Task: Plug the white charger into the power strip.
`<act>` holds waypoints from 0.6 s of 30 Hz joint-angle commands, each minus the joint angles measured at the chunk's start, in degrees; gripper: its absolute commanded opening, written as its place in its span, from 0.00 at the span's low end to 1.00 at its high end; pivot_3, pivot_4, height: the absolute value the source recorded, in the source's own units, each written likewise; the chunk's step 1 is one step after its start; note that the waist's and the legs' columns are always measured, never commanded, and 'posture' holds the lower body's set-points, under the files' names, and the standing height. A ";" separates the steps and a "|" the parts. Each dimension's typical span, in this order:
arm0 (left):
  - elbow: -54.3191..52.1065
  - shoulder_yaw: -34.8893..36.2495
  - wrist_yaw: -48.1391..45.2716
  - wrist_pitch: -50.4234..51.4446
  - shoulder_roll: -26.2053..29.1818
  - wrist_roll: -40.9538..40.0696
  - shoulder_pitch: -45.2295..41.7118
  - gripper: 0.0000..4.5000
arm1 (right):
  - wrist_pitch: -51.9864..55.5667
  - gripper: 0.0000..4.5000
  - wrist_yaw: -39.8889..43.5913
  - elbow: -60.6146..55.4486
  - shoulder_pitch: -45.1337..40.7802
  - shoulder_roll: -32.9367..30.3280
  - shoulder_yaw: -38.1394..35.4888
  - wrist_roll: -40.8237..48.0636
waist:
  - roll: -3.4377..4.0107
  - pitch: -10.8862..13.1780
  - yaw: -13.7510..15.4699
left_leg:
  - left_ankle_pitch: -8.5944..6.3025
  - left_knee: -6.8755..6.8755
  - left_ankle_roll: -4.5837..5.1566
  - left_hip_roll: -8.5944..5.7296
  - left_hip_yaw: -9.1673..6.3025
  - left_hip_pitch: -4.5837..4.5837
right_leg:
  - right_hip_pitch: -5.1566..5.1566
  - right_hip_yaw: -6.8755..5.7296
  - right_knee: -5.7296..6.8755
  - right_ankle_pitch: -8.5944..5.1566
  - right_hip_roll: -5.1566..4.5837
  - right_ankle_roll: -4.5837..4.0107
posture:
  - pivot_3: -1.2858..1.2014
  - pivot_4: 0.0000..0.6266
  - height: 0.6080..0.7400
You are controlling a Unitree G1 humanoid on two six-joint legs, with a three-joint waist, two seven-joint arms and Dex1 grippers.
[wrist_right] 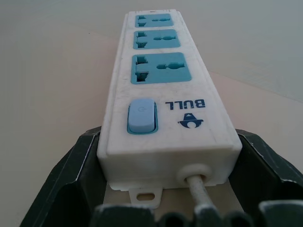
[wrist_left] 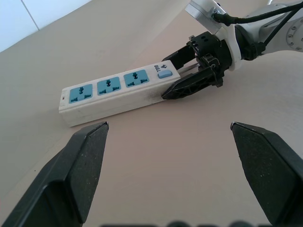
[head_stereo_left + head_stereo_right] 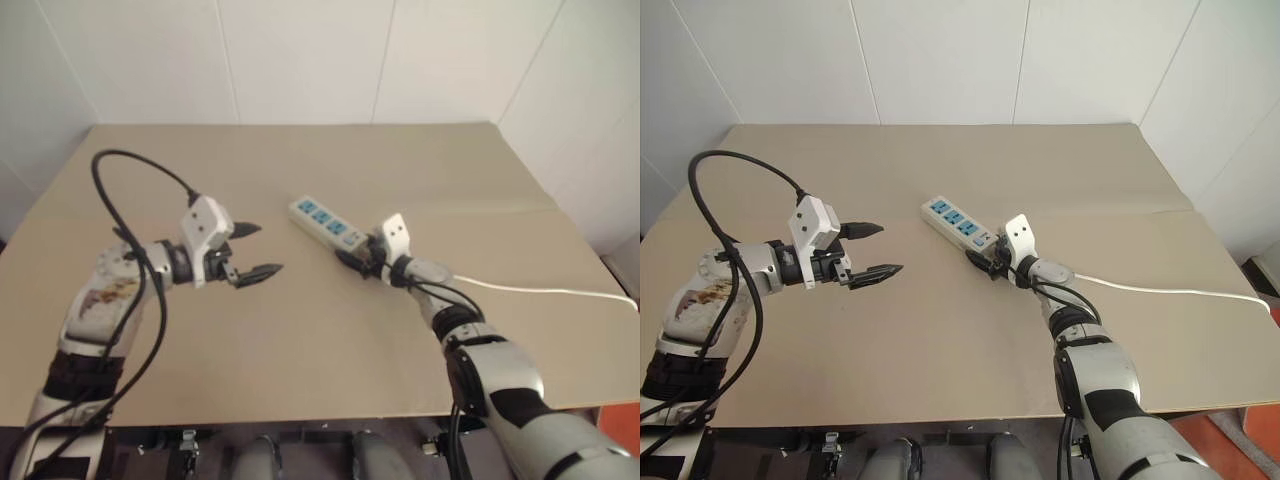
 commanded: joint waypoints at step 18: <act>11.70 2.53 -6.56 -5.21 4.27 -0.26 -14.41 1.00 | 2.16 0.76 37.42 -16.19 10.78 -10.07 0.92 6.49 | 0.01 0.01 0.35 | -0.01 0.00 -0.01 -0.03 -0.04 -0.04 | 0.07 -0.04 -0.13 0.01 0.00 0.02 | 0.52 0.24 1.00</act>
